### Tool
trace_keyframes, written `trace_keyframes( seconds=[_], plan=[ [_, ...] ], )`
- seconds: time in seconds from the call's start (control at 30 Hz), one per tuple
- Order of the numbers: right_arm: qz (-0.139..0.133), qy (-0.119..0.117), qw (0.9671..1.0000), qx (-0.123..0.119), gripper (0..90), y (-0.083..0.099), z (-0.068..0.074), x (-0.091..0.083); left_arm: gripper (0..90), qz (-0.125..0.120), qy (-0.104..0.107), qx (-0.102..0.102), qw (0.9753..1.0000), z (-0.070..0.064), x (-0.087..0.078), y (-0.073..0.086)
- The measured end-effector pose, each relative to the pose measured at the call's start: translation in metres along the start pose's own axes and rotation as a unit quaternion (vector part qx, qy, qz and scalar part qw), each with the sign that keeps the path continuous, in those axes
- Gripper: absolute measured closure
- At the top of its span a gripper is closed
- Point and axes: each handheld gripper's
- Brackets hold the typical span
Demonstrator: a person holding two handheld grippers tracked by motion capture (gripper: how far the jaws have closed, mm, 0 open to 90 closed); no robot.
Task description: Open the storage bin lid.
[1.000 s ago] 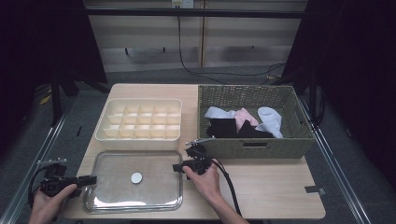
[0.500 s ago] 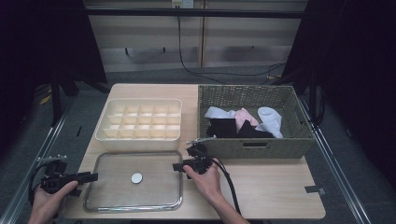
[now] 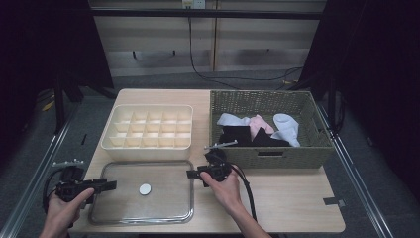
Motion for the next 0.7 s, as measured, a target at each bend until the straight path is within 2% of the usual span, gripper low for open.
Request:
trace_keyframes(
  seconds=[0.17, 0.2, 0.27, 0.5, 0.7],
  plan=[
    [-0.003, -0.006, 0.9999, -0.009, 45.5, -0.001, 0.001, -0.002, 43.9, -0.001, -0.001, 0.016, 0.9999, -0.009, 0.0, -0.002],
    [-0.002, -0.015, 0.9998, -0.012, 45.2, -0.002, 0.001, -0.003, 43.8, -0.004, 0.001, 0.021, 0.9998, -0.013, 0.001, -0.002],
    [-0.001, -0.017, 0.9998, -0.012, 45.2, -0.003, 0.002, -0.004, 41.9, -0.01, 0.009, 0.032, 0.9994, -0.018, 0.001, -0.002],
    [-0.001, -0.028, 0.9994, -0.02, 45.6, -0.008, 0.003, -0.008, 38.3, -0.007, 0.017, 0.041, 0.999, -0.034, 0.007, -0.004],
    [-0.008, -0.037, 0.999, -0.025, 46.0, -0.01, 0.002, -0.013, 35.7, -0.006, 0.03, 0.06, 0.9977, -0.048, 0.014, -0.013]
  ],
)
Point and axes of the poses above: each handheld gripper's, and its own axes: x roughly forward along the jaws, y roughly out of its underside, z roughly to its left, and after that the axes turned 2 degrees about -x, right-handed
